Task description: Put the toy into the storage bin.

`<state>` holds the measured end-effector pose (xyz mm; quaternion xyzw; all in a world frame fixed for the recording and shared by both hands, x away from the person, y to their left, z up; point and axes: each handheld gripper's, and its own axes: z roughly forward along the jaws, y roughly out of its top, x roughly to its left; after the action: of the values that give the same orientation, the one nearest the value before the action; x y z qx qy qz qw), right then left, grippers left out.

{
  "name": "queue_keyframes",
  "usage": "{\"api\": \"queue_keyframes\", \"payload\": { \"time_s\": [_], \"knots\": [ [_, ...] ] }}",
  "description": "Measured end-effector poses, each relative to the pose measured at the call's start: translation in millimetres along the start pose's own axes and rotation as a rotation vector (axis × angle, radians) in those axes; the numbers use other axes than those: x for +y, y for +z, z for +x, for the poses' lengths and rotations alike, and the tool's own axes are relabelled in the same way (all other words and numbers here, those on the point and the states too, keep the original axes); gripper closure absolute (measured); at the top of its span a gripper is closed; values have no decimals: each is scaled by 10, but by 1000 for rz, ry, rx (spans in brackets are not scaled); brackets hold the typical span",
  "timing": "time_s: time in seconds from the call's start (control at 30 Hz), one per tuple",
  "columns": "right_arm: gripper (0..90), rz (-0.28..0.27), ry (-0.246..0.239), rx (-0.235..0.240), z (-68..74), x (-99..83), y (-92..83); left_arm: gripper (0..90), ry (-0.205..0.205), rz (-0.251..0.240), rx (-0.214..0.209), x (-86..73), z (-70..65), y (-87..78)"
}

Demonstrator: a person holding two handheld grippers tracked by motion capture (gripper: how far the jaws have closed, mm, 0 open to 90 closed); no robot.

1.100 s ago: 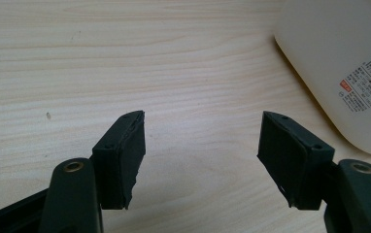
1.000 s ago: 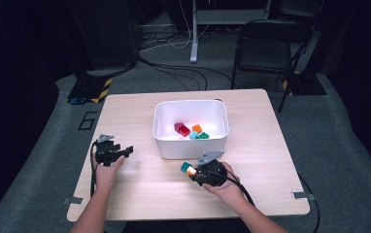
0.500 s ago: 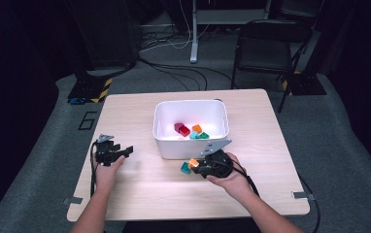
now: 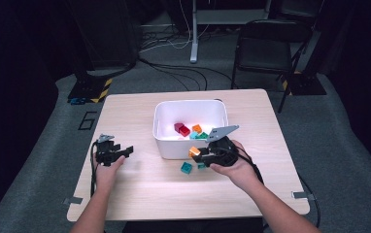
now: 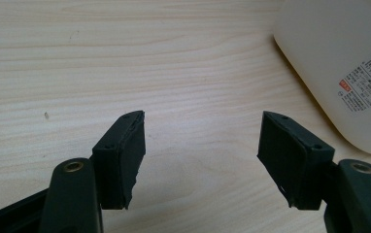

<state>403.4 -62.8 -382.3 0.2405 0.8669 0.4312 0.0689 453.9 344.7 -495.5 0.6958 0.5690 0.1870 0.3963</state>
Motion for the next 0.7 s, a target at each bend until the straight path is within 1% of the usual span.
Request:
{"api": "queue_keyframes", "payload": {
  "time_s": [0.1, 0.3, 0.4, 0.53, 0.63, 0.67, 0.7],
  "knots": [
    [674, -2, -3, -3, -12, 53, -31, 336, 1, -3, 2, 1, 5, -2],
    [674, -26, -2, -2, -57, 211, -113, 336, -2, -3, 1, 1, 7, -3],
    [674, -34, 0, -2, -73, 256, -145, 336, -6, -3, 1, 1, 9, -6],
    [674, -61, -1, -16, -91, 325, -205, 336, -6, -9, 4, 0, 17, -5],
    [674, -65, -5, -31, -106, 367, -226, 336, -4, -6, 3, 1, 15, -3],
    [674, -67, -14, -37, -126, 386, -228, 336, -3, -6, 2, 1, 13, -2],
    [674, -66, -7, -42, -133, 396, -231, 336, -4, -4, 2, 1, 11, -4]
  ]
}}
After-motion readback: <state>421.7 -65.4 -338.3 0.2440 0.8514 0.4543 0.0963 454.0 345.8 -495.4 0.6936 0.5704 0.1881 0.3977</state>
